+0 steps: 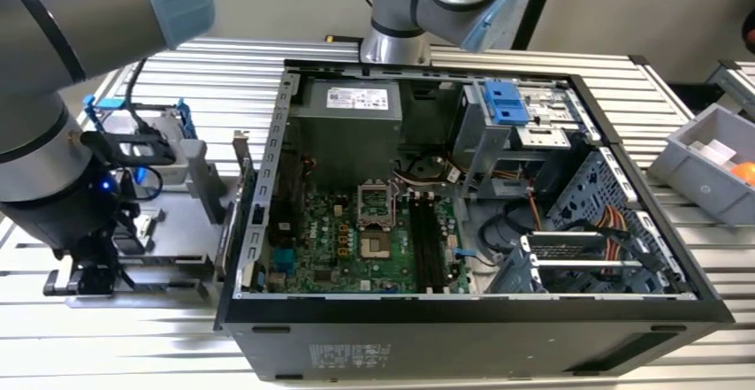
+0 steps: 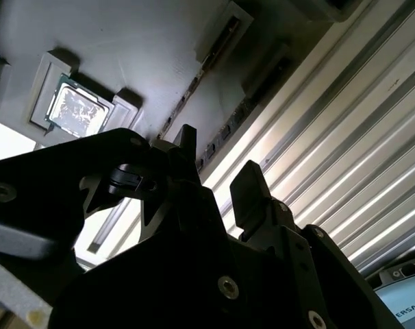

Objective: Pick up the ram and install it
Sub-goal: 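Pick up the ram and move it above insertion slot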

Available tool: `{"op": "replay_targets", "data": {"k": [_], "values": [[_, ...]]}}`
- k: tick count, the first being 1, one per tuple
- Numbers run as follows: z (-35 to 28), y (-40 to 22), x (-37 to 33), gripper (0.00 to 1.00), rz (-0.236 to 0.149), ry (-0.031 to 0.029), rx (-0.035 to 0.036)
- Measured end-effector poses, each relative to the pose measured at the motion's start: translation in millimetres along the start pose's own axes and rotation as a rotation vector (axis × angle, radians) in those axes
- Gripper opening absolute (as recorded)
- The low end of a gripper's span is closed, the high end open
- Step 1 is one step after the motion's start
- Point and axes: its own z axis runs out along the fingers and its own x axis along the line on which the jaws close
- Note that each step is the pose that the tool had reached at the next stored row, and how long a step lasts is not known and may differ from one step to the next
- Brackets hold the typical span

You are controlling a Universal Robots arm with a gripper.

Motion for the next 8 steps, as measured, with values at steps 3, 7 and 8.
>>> {"op": "replay_targets", "data": {"k": [3, 7, 8], "values": [[3.1, -0.1, 0.1, 1.00, 0.000, 0.0005, -0.0001], [7.1, -0.2, 0.2, 1.00, 0.001, 0.0006, 0.0000], [8.1, -0.3, 0.3, 1.00, 0.001, 0.0006, 0.0000]]}}
